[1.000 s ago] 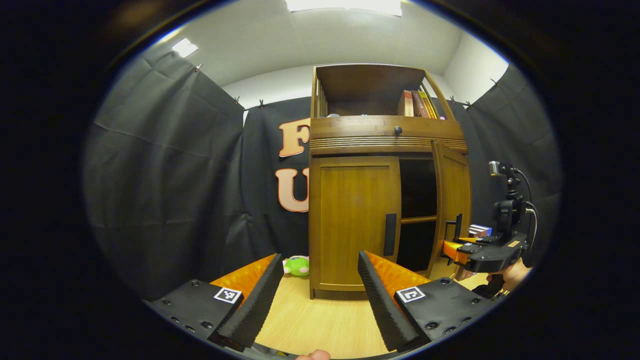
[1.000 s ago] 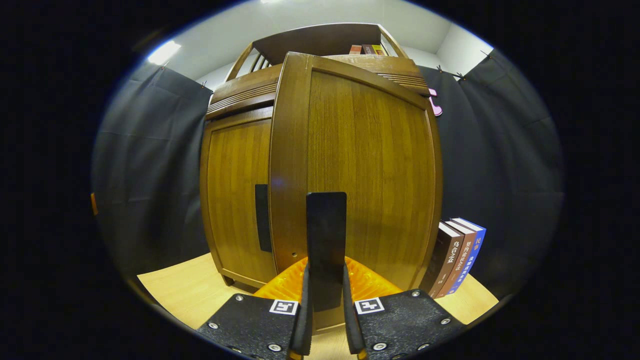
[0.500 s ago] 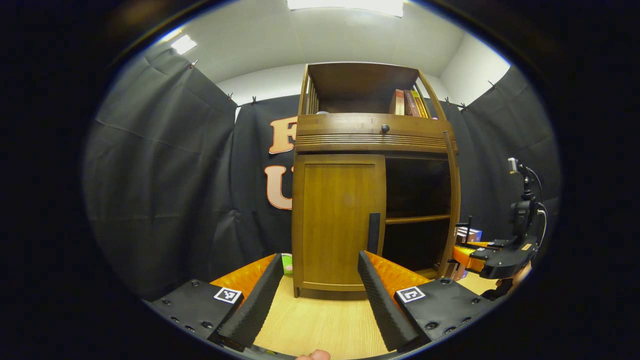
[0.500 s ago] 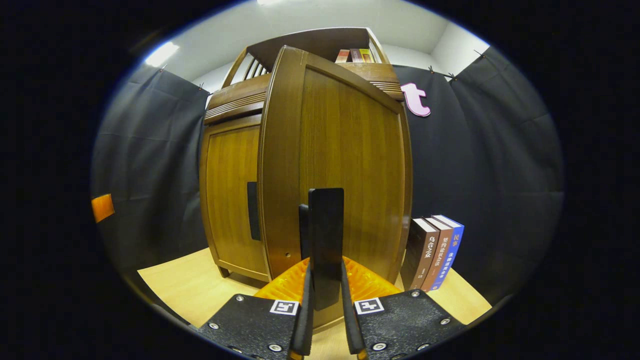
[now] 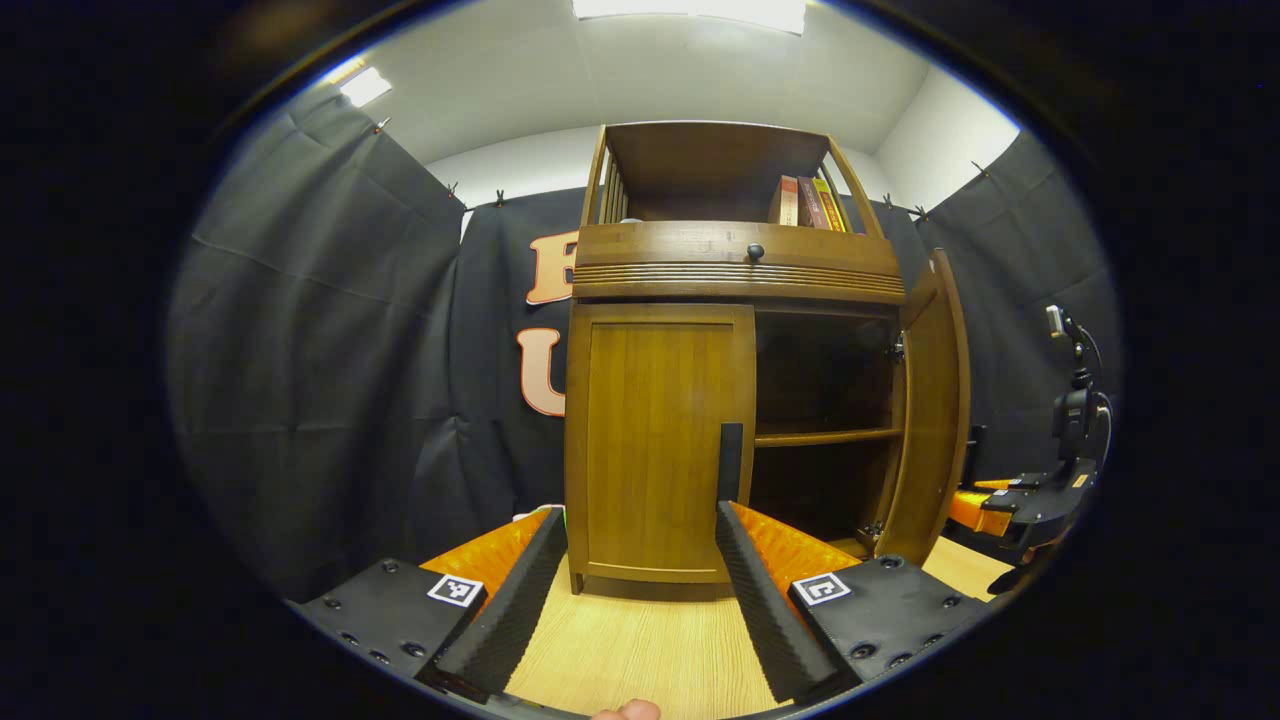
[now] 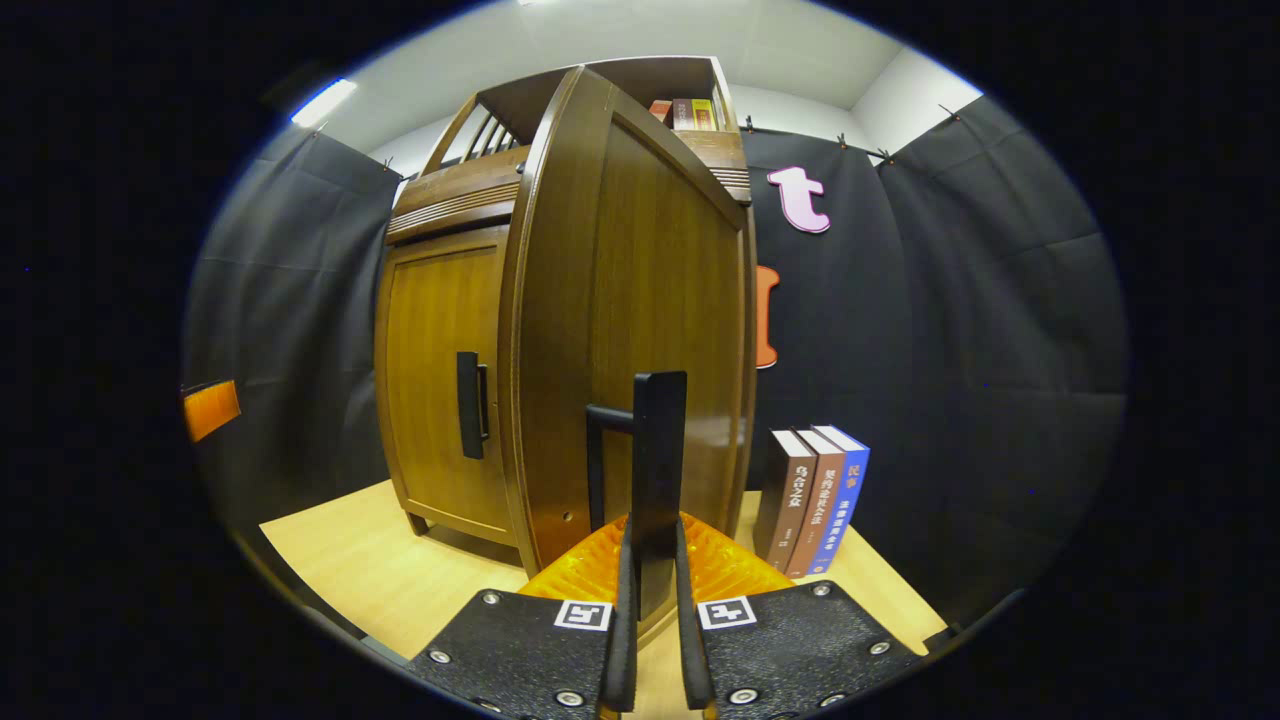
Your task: Open the right door of the double-door shoe cabinet with the right hand, and open the left door with the left hand.
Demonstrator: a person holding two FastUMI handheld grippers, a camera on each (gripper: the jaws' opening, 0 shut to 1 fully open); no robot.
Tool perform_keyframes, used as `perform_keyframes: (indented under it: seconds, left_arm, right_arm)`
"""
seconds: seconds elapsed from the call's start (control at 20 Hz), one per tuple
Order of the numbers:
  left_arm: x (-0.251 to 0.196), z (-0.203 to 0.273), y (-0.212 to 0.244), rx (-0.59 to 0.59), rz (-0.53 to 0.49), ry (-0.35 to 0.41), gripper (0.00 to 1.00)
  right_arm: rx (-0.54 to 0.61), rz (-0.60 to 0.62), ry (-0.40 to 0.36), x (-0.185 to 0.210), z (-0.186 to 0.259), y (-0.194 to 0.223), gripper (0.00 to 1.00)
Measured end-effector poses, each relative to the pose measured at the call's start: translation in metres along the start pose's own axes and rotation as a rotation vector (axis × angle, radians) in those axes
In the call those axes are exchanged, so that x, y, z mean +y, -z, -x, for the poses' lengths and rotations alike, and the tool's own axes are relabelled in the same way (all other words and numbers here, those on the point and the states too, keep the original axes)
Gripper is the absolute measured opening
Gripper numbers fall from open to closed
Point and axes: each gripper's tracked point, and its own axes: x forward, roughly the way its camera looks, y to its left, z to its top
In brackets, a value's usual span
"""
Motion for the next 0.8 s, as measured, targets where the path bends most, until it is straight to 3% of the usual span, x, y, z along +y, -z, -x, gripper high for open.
perform_keyframes:
  seconds: [0.05,0.3,0.35,0.4,0.45,0.55,0.6,0.65,0.7,0.75,0.8]
  left_arm:
    - [-0.002,0.0,0.0,0.0,0.001,0.004,0.94]
    - [-0.013,-0.006,0.002,-0.005,-0.006,0.026,0.95]
    - [-0.014,-0.008,0.002,-0.005,-0.007,0.029,0.95]
    - [-0.016,-0.01,0.003,-0.005,-0.006,0.035,0.95]
    - [-0.018,-0.012,0.003,-0.004,-0.006,0.039,0.95]
    - [-0.019,-0.014,0.003,-0.007,-0.006,0.04,0.95]
    - [-0.019,-0.012,0.003,-0.008,-0.004,0.04,0.96]
    - [-0.019,-0.013,0.004,-0.008,-0.001,0.04,0.96]
    - [-0.02,-0.013,0.004,-0.007,0.0,0.039,0.95]
    - [-0.018,-0.013,0.004,-0.007,-0.002,0.033,0.94]
    - [-0.015,-0.011,0.005,-0.009,-0.003,0.025,0.97]
  right_arm:
    - [0.001,-0.008,0.007,-0.008,0.004,0.0,0.17]
    - [-0.013,-0.009,0.116,-0.077,0.017,0.002,0.08]
    - [-0.009,-0.029,0.097,-0.08,0.016,0.004,0.05]
    - [-0.013,-0.045,0.078,-0.085,0.017,0.004,0.12]
    - [-0.012,-0.046,0.057,-0.092,0.017,0.003,0.02]
    - [-0.014,-0.042,0.01,-0.103,0.017,0.004,0.02]
    - [-0.017,-0.044,-0.015,-0.109,0.016,0.004,0.12]
    - [-0.021,-0.053,-0.036,-0.115,0.016,0.004,0.03]
    - [-0.025,-0.065,-0.052,-0.123,0.016,0.005,0.12]
    - [-0.031,-0.083,-0.07,-0.129,0.013,0.006,0.03]
    - [-0.037,-0.099,-0.087,-0.133,0.012,0.006,0.03]
